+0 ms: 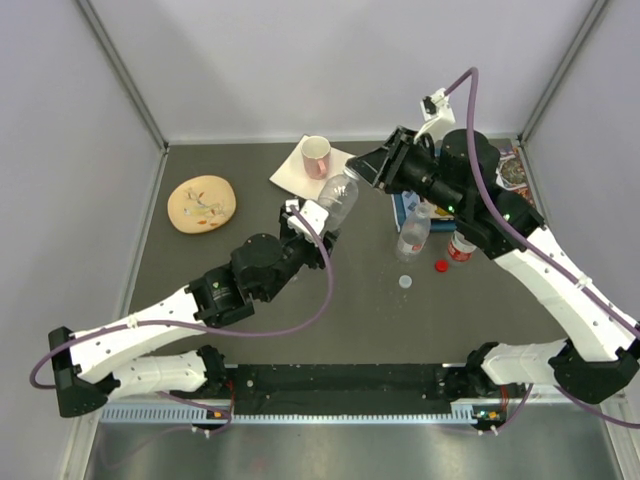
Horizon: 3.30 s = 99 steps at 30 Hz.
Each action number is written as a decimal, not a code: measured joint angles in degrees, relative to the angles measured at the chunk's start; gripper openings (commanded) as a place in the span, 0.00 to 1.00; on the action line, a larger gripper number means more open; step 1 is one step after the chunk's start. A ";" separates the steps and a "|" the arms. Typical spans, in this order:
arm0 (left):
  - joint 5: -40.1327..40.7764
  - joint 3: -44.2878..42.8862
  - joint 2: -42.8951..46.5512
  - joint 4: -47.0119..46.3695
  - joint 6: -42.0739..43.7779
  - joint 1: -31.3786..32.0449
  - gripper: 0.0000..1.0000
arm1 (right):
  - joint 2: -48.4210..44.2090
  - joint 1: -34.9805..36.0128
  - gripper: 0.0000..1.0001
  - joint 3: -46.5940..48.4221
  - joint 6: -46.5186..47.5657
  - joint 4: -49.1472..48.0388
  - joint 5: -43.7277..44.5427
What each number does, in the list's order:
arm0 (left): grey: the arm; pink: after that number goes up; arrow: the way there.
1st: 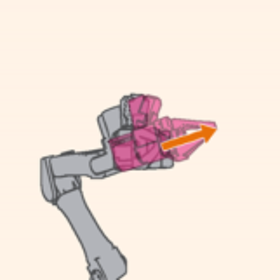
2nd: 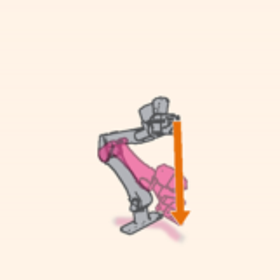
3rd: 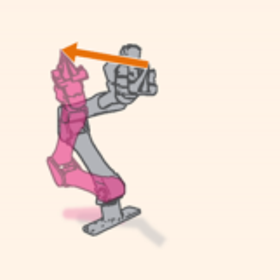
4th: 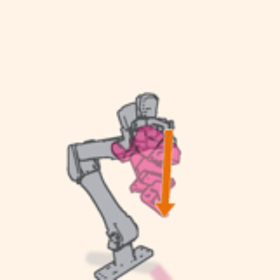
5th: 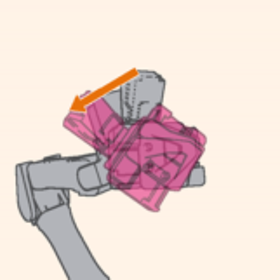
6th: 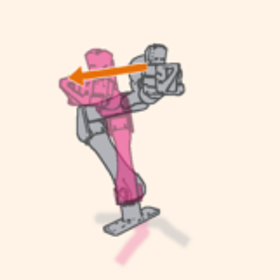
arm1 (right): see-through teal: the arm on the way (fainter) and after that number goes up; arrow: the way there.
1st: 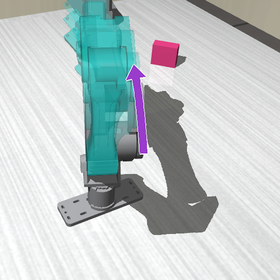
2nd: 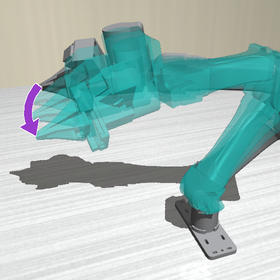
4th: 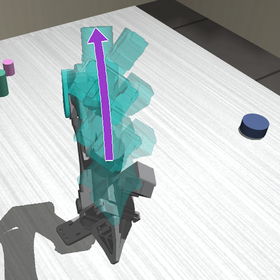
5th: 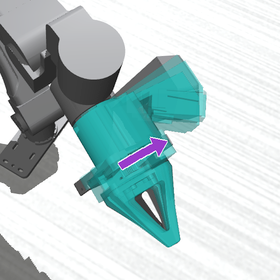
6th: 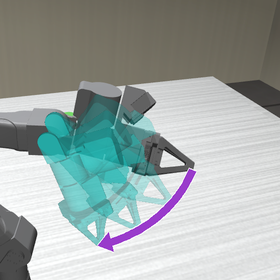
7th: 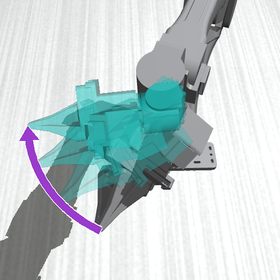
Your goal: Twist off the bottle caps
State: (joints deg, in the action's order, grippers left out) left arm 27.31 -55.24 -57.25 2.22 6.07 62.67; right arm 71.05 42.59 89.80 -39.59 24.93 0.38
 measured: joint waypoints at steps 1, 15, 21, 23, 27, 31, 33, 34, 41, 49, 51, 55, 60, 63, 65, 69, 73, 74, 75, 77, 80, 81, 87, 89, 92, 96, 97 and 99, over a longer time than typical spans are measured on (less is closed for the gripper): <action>-0.02 0.11 0.13 -0.07 0.02 0.00 0.47 | 0.00 0.00 0.00 0.00 0.07 -0.04 -0.07; -30.80 0.07 8.20 4.13 -6.58 -10.29 0.51 | -2.05 -0.50 0.00 3.17 12.33 0.46 -16.98; -62.14 -2.43 6.54 0.20 -18.53 -20.44 0.52 | -4.52 -1.16 0.00 4.81 19.65 -1.29 -29.88; -70.77 -2.47 5.14 -2.86 -22.75 -21.86 0.52 | -5.29 -1.33 0.00 4.79 21.90 -1.73 -34.67; -84.19 -2.40 2.10 -9.68 -30.53 -22.97 0.54 | -6.62 -1.51 0.00 4.26 26.23 -2.45 -43.15; -94.14 -1.22 -0.02 -18.91 -38.86 -23.26 0.53 | -8.31 -1.88 0.00 2.80 31.12 -3.21 -51.21; -97.57 -0.74 -1.03 -22.60 -42.36 -23.26 0.53 | -8.87 -2.12 0.00 2.01 33.24 -3.32 -54.69; -99.12 -0.59 -1.55 -24.06 -43.80 -23.26 0.53 | -9.07 -2.34 0.00 1.68 34.18 -3.37 -56.33; -104.56 1.07 -3.15 -29.86 -50.31 -23.26 0.53 | -8.79 -5.01 0.00 -0.22 37.81 -3.56 -66.16; -105.31 1.46 -3.50 -25.22 -46.45 -23.37 0.49 | -8.26 -6.12 0.64 -1.25 39.28 -2.86 -68.78; -101.70 -0.26 -3.17 -18.47 -39.82 -23.34 0.50 | -8.41 -6.19 0.80 -1.22 37.88 -1.38 -67.04; -90.25 -4.26 -1.97 -7.87 -28.06 -23.32 0.50 | -7.87 -6.01 0.99 -1.16 35.23 1.57 -59.25; -76.91 -4.57 -0.55 -0.02 -18.56 -23.08 0.52 | -7.76 -6.01 0.99 0.74 32.00 3.52 -47.84; -68.28 -4.55 -0.61 2.56 -14.51 -21.86 0.52 | -7.78 -6.01 0.99 2.95 29.18 3.45 -40.65; -60.92 -4.55 -0.50 3.28 -12.39 -19.91 0.52 | -7.78 -6.01 0.99 3.52 26.34 2.89 -36.50; -42.66 -4.55 -0.66 4.81 -8.74 -14.34 0.50 | -7.87 -5.81 0.99 3.63 19.19 0.72 -27.06; -25.03 -4.55 -2.03 4.72 -5.53 -8.17 0.50 | -7.85 -4.90 0.99 2.43 13.18 -0.57 -16.81; -21.07 -4.55 -2.64 4.66 -4.72 -6.97 0.50 | -7.76 -4.59 0.99 1.97 11.96 -0.55 -14.71; -17.75 -4.55 -3.19 4.68 -4.17 -5.88 0.50 | -7.56 -4.28 0.99 1.64 10.99 -0.44 -12.66; -10.38 -4.48 -4.26 4.33 -2.69 -3.78 0.50 | -6.67 -3.32 0.99 1.29 9.35 0.09 -8.48; -2.58 -3.82 -4.79 2.75 -0.68 -1.31 0.50 | -5.11 -2.21 0.99 1.05 7.82 0.17 -4.35; -0.22 -3.43 -4.85 1.77 0.00 -0.44 0.50 | -4.57 -1.97 0.99 0.98 7.39 0.39 -3.30; 7.43 -2.32 -4.90 -2.03 2.86 1.92 0.50 | -1.42 -1.44 0.86 0.96 5.49 1.42 -0.28; 8.57 -2.27 -4.90 -2.45 3.19 2.19 0.50 | -0.59 -1.42 0.81 0.96 5.05 1.46 0.00; 9.60 -2.14 -4.90 -2.84 3.63 2.45 0.50 | 0.11 -1.36 0.72 0.96 4.83 1.51 0.24; 10.03 -1.84 -4.90 -3.19 4.17 2.60 0.51 | 0.15 -0.85 0.51 0.96 4.87 1.20 0.37; 10.10 -1.84 -4.90 -3.23 4.22 2.62 0.51 | 0.15 -0.72 0.47 0.96 4.87 1.22 0.42; 10.10 -1.81 -4.90 -3.32 4.42 2.64 0.51 | 0.15 -0.57 0.39 0.94 4.61 1.09 0.22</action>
State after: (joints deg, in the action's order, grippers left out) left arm 37.41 -57.06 -62.15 -1.10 10.48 65.32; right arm 71.20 42.02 90.74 -34.98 26.02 0.60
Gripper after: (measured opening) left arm 0.623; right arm 0.494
